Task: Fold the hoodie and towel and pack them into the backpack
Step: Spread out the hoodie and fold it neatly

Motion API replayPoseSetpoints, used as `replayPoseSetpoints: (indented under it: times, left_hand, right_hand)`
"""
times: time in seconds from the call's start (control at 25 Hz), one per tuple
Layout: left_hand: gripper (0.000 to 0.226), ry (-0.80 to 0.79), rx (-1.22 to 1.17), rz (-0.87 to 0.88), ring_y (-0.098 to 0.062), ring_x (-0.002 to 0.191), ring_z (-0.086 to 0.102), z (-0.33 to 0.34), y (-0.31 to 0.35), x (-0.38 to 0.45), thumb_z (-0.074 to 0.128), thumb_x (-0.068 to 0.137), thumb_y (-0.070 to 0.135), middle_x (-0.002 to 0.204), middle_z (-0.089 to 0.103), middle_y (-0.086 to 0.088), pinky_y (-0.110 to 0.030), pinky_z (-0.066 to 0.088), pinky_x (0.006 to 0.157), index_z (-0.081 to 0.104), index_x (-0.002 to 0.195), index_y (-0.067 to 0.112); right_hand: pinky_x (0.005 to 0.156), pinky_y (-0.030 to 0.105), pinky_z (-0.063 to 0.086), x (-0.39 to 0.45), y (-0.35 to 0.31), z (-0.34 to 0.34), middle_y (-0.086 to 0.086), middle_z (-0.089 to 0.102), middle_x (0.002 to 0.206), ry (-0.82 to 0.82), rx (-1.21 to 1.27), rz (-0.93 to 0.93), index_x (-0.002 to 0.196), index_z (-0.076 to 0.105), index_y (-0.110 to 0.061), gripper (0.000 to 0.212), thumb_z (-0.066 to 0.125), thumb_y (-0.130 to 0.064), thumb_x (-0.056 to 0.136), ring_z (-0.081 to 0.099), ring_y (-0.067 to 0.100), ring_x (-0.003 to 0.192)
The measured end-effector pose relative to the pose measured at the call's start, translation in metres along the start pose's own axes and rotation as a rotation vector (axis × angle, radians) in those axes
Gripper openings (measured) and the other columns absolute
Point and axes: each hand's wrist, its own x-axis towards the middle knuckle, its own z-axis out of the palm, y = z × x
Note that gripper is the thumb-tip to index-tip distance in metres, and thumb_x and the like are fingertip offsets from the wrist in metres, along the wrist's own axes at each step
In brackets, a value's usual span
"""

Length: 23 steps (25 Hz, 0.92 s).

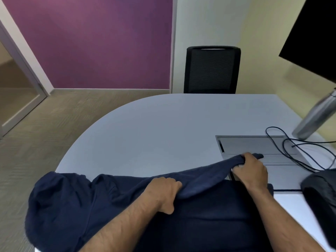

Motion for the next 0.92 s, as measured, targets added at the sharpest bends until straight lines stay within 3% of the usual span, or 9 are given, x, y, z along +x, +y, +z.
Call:
replayPoseSetpoints:
  times: [0.08, 0.24, 0.44, 0.52, 0.6, 0.68, 0.8, 0.84, 0.92]
  left_hand:
    - [0.037, -0.006, 0.086, 0.052, -0.022, 0.068, 0.046, 0.008, 0.008, -0.017, 0.068, 0.071, 0.016, 0.096, 0.046, 0.001, -0.034, 0.035, 0.058, 0.038, 0.092, 0.021]
    - [0.038, -0.035, 0.23, 0.112, -0.026, 0.066, 0.051, 0.029, 0.022, -0.044, 0.067, 0.071, 0.016, 0.099, 0.045, -0.001, -0.036, 0.034, 0.052, 0.043, 0.101, 0.017]
    - [0.044, -0.067, 0.293, 0.107, -0.03, 0.077, 0.059, 0.049, 0.034, -0.065, 0.066, 0.076, 0.019, 0.105, 0.051, -0.005, -0.038, 0.035, 0.057, 0.048, 0.115, 0.015]
    - [0.042, -0.111, 0.292, 0.076, -0.029, 0.079, 0.06, 0.055, 0.036, -0.071, 0.065, 0.077, 0.024, 0.105, 0.053, -0.005, -0.038, 0.038, 0.06, 0.05, 0.115, 0.015]
    - [0.035, -0.126, 0.266, 0.076, -0.028, 0.077, 0.06, 0.061, 0.034, -0.072, 0.06, 0.081, 0.039, 0.1, 0.061, -0.005, -0.038, 0.045, 0.063, 0.057, 0.107, 0.016]
    - [0.043, -0.049, 0.239, 0.11, -0.027, 0.077, 0.059, 0.07, 0.029, -0.069, 0.047, 0.089, 0.055, 0.094, 0.065, -0.005, -0.037, 0.044, 0.064, 0.061, 0.096, 0.015]
    - [0.05, 0.284, 0.283, 0.185, -0.025, 0.099, 0.057, 0.093, 0.022, -0.054, 0.036, 0.091, 0.06, 0.113, 0.064, -0.005, -0.038, 0.044, 0.08, 0.059, 0.109, 0.019]
    - [0.063, 0.288, 0.257, 0.127, -0.028, 0.12, 0.052, 0.097, 0.019, -0.049, 0.034, 0.087, 0.065, 0.135, 0.056, -0.008, -0.042, 0.041, 0.098, 0.053, 0.127, 0.021]
    - [0.101, 0.157, 0.137, -0.096, -0.031, 0.152, 0.007, 0.107, 0.01, -0.045, 0.025, 0.074, 0.081, 0.165, 0.0, -0.007, -0.055, 0.006, 0.121, 0.011, 0.158, 0.028]
  right_hand:
    - [0.071, 0.038, 0.047, -0.031, 0.021, -0.007, 0.017, 0.067, 0.107, 0.026, 0.01, 0.003, 0.112, 0.059, -0.01, 0.041, 0.07, -0.012, 0.072, 0.056, 0.032, 0.08]
    - [0.094, 0.048, 0.049, -0.093, 0.067, -0.003, 0.011, 0.048, 0.148, -0.01, -0.004, 0.03, 0.134, 0.056, -0.006, 0.067, 0.074, -0.009, 0.069, 0.057, 0.038, 0.119]
    - [0.1, 0.044, 0.047, -0.145, 0.098, 0.004, 0.007, 0.041, 0.154, -0.1, -0.102, 0.079, 0.138, 0.053, -0.007, 0.071, 0.071, -0.014, 0.07, 0.054, 0.032, 0.127]
    - [0.108, 0.045, 0.038, -0.156, 0.102, 0.004, 0.005, 0.041, 0.154, -0.157, -0.254, 0.075, 0.137, 0.054, -0.011, 0.065, 0.059, -0.021, 0.073, 0.051, 0.031, 0.128]
    - [0.115, 0.056, 0.009, -0.161, 0.1, 0.002, -0.003, 0.043, 0.153, -0.18, -0.405, 0.106, 0.133, 0.06, -0.021, 0.059, 0.053, -0.028, 0.074, 0.032, 0.031, 0.141]
    - [0.11, 0.064, -0.012, -0.162, 0.096, -0.003, -0.005, 0.044, 0.152, -0.107, -0.373, 0.183, 0.122, 0.067, -0.026, 0.046, 0.056, -0.031, 0.078, 0.01, 0.031, 0.149]
    - [0.115, 0.065, 0.002, -0.156, 0.101, 0.001, 0.008, 0.04, 0.155, -0.053, -0.32, 0.0, 0.129, 0.063, -0.019, 0.055, 0.043, -0.049, 0.087, 0.012, 0.032, 0.149]
    - [0.118, 0.062, 0.005, -0.155, 0.102, 0.006, 0.011, 0.029, 0.16, -0.141, -0.355, -0.079, 0.143, 0.05, -0.02, 0.069, 0.029, -0.059, 0.089, 0.009, 0.031, 0.15]
    - [0.119, 0.059, -0.005, -0.154, 0.11, 0.016, 0.008, -0.002, 0.166, -0.306, -0.439, -0.137, 0.157, 0.013, -0.028, 0.087, 0.001, -0.075, 0.085, -0.012, 0.027, 0.151]
